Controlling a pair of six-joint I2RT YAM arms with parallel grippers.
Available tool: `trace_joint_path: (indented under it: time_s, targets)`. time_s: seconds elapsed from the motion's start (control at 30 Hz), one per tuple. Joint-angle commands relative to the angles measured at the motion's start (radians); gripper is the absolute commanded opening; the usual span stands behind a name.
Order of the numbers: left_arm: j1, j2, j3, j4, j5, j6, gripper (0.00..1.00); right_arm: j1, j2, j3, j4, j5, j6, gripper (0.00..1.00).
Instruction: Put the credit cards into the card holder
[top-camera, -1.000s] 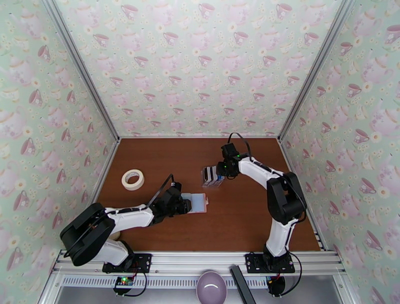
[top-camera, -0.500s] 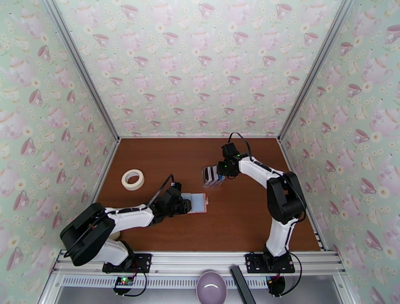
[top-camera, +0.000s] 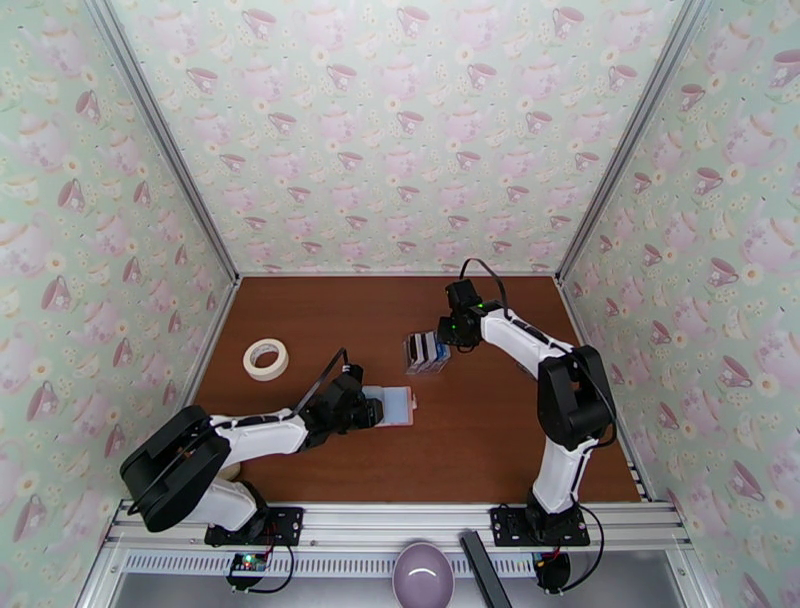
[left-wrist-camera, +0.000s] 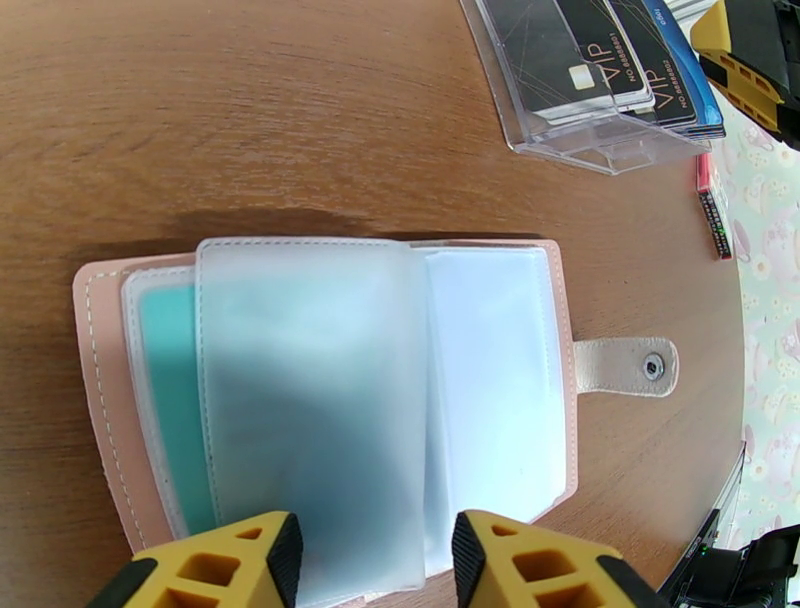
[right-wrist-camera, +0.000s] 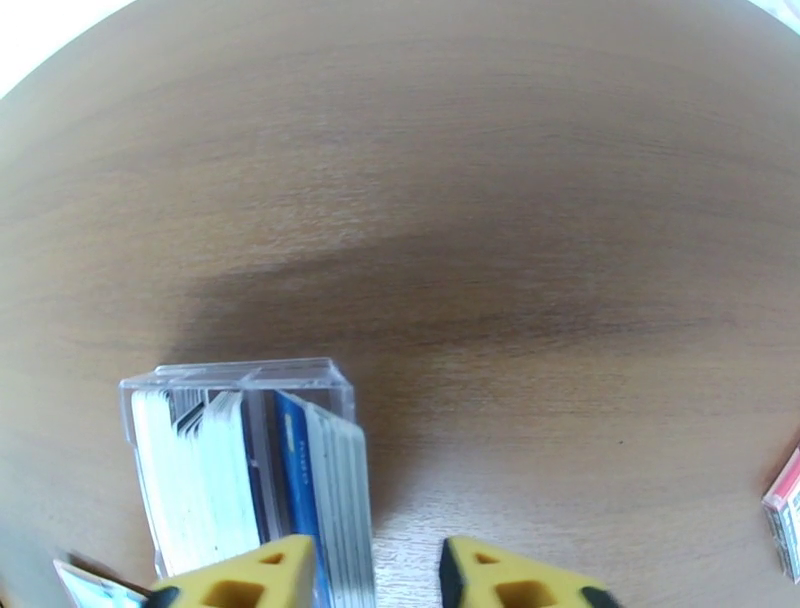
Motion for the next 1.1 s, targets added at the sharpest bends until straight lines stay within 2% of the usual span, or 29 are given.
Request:
trace_joint_path:
  time_s: [0.0, 0.43, 0.77, 1.07]
  targets:
    - [-0.006, 0.042, -0.007, -0.061, 0.013, -0.015, 0.47, 0.003, -0.010, 0.005, -0.001, -0.038, -0.007, 0.43]
    - [-0.007, 0.047, -0.012, -0.056, 0.015, -0.016, 0.48, 0.000, -0.008, -0.085, 0.045, -0.047, 0.001, 0.42]
    - [-0.009, 0.046, -0.006, -0.060, 0.016, -0.015, 0.48, 0.003, -0.035, -0.066, 0.010, 0.023, -0.016, 0.36]
    - [-0.012, 0.052, 0.008, -0.065, 0.019, -0.014, 0.48, 0.024, -0.041, -0.036, -0.023, 0.090, -0.032, 0.35]
